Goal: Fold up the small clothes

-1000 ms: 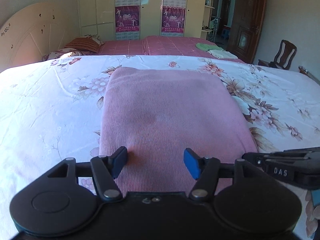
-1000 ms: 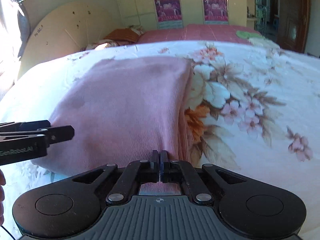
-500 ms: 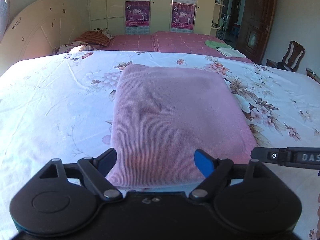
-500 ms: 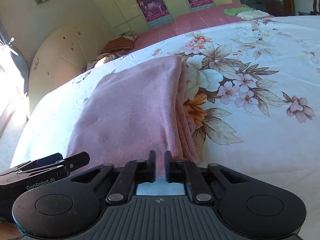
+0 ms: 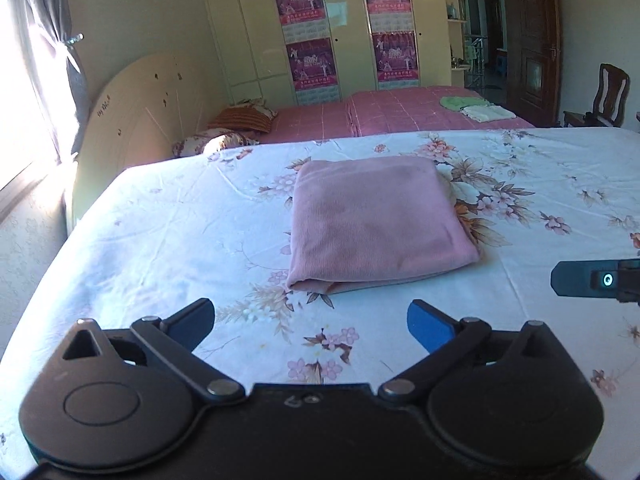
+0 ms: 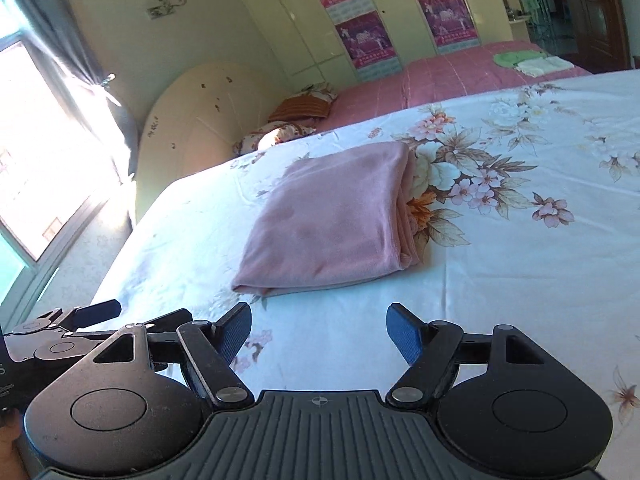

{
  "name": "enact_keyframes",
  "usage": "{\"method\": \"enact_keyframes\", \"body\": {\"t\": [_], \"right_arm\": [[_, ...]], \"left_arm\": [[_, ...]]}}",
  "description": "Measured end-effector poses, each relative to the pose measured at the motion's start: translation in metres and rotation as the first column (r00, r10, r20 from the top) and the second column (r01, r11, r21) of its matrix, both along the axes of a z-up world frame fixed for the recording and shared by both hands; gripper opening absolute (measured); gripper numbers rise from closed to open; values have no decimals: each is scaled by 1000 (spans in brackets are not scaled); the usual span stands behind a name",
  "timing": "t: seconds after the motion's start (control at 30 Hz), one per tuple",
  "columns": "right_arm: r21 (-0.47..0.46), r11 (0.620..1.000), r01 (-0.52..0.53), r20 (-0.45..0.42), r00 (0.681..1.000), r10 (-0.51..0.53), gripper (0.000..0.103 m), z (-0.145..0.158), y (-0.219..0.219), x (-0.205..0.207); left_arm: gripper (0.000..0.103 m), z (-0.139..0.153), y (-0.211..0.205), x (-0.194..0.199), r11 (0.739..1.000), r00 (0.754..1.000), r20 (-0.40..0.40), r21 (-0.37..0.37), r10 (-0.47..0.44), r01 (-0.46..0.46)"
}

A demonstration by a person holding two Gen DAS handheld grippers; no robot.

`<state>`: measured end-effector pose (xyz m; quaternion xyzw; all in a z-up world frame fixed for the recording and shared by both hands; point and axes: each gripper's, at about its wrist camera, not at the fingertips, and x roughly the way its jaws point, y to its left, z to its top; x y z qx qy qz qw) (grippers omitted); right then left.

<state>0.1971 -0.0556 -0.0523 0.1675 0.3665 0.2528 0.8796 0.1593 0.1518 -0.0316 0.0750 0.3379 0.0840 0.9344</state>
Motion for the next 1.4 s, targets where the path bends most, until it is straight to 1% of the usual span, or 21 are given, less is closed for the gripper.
{"method": "enact_keyframes", "body": {"t": [0.03,0.07,0.13,0.23,0.3,0.37,0.47,0.53,0.6,0.77,0.83,1.13,1.4], "right_arm": [[0,1000,-5,15,1000,5,76,7,-5,-14],[-2,1000,-7,33,999,7,81,14,-10,-30],[-17,1000,-13,76,997,14,89,29,-19,-59],[-44,999,-14,141,990,20,90,52,-29,-103],[-84,996,20,185,983,-4,92,65,-32,-129],[-128,989,73,238,970,-41,103,78,-33,-156],[-191,971,142,329,941,-73,103,91,-31,-190],[-223,956,192,364,926,-102,103,96,-28,-206],[-221,949,224,385,914,-126,103,98,-29,-218],[-184,953,240,395,906,-152,103,97,-33,-234],[-177,954,243,397,904,-157,103,97,-32,-236],[-197,945,261,431,889,-155,103,99,-28,-240],[-206,945,253,416,897,-149,103,92,-24,-230]], "left_arm": [[103,8,-4,-16,1000,1000,24,-2,7,-7],[103,16,-8,-34,1000,998,55,-2,20,-20],[103,31,-15,-64,998,994,94,-19,62,-60],[103,50,-21,-99,994,988,121,-54,100,-94],[103,59,-24,-118,991,983,131,-56,129,-123],[103,64,-27,-136,988,978,145,-61,149,-142],[103,68,-31,-154,986,979,132,-87,156,-145],[103,70,-34,-164,985,979,128,-89,157,-146],[103,71,-37,-174,986,978,137,-76,156,-147],[103,78,-42,-193,987,976,162,-82,149,-137],[103,81,-43,-194,988,976,165,-87,144,-131],[103,87,-39,-192,987,972,183,-96,145,-129],[103,85,-36,-194,985,971,181,-99,158,-142]]}}
